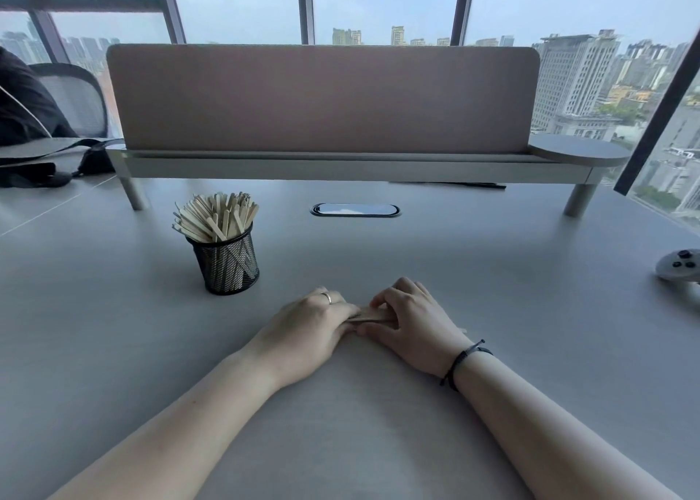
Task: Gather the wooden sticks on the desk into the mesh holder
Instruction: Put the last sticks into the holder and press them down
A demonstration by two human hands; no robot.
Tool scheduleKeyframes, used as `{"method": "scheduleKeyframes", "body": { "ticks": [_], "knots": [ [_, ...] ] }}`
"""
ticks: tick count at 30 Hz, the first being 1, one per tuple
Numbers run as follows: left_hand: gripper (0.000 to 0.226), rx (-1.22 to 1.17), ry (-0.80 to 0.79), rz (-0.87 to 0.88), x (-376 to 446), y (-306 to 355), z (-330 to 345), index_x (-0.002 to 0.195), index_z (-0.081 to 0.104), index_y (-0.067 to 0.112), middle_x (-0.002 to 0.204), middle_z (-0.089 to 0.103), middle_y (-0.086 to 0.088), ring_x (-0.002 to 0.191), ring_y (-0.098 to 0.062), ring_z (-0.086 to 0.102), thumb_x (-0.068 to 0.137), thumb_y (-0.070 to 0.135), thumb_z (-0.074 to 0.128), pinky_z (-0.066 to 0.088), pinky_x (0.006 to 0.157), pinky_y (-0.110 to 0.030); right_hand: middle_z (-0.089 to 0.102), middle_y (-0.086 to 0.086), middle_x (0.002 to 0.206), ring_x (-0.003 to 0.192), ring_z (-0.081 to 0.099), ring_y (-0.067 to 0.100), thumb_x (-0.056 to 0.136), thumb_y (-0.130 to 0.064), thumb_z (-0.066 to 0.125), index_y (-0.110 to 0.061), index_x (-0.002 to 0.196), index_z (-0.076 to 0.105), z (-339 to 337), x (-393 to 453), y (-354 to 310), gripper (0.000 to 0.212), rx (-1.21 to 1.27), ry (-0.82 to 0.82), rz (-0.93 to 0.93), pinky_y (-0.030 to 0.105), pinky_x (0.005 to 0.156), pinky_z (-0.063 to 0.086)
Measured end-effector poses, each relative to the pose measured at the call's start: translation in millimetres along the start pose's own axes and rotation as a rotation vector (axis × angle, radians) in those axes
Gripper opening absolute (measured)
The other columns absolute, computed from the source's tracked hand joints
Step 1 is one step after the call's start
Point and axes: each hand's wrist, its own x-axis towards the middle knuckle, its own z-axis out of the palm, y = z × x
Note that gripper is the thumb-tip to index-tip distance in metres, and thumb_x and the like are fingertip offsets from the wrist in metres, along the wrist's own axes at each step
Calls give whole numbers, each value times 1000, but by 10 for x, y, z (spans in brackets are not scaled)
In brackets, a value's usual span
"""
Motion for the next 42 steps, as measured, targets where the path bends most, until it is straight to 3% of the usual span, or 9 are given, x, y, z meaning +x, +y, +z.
{"method": "scheduleKeyframes", "body": {
  "ticks": [8,18,24,27,29,33,37,39,42],
  "knots": [
    [39,147,26,53,-9,95,44,118,65,19,109,59,0,104,-23,55,88,1,48,51,83,-37,51,-5,115,118,46,17,79,-61,68,-24,133,56,12,-11,6,66,22,34,2,31,100,39],
    [43,187,-6,-63,-12,82,1,120,61,7,116,52,-11,107,-31,54,82,-6,44,45,95,-37,50,-7,119,118,47,12,71,-55,79,-28,147,38,-7,-14,32,90,126,71,27,23,99,38],
    [34,109,128,-173,-55,-115,-176,115,53,11,110,50,-11,88,-39,59,90,10,30,50,75,-46,51,-10,127,123,44,15,65,-72,71,-30,154,18,-40,-32,60,112,26,138,86,35,107,31],
    [26,-1,275,-185,-60,-225,-228,103,54,12,97,57,-3,86,-29,60,92,16,30,48,75,-39,51,-10,126,124,42,17,68,-77,64,-35,141,45,-43,-36,67,87,-70,128,120,33,104,29],
    [13,-185,408,-234,-69,-177,-276,88,50,15,74,52,9,69,-13,51,94,15,39,38,63,-31,51,-12,122,121,42,16,72,-77,60,-40,125,62,-43,-44,66,65,-96,92,100,32,101,29],
    [33,-400,547,-306,-76,-107,-365,70,42,16,53,37,7,50,-12,37,92,29,61,29,50,-26,53,-16,117,116,42,13,79,-69,61,-41,116,67,-34,-44,52,47,-52,53,62,31,99,29],
    [42,-112,354,-224,-106,-162,-310,73,60,25,49,38,8,46,-11,42,75,67,68,28,47,-25,54,-14,110,112,45,14,78,-62,68,-36,107,67,-26,-21,42,39,-5,54,69,32,96,32],
    [50,1,185,-193,-113,-141,-206,95,70,36,69,49,16,63,-6,55,70,78,62,35,56,-27,54,-13,109,111,45,15,79,-61,67,-35,108,66,-20,-18,38,39,-10,43,64,32,96,32],
    [45,32,42,-228,-83,-73,-76,112,68,41,100,54,19,91,-10,61,80,72,62,38,70,-28,54,-11,112,112,46,16,81,-61,64,-33,115,63,-16,-21,30,45,-38,19,53,33,98,32]
  ]
}}
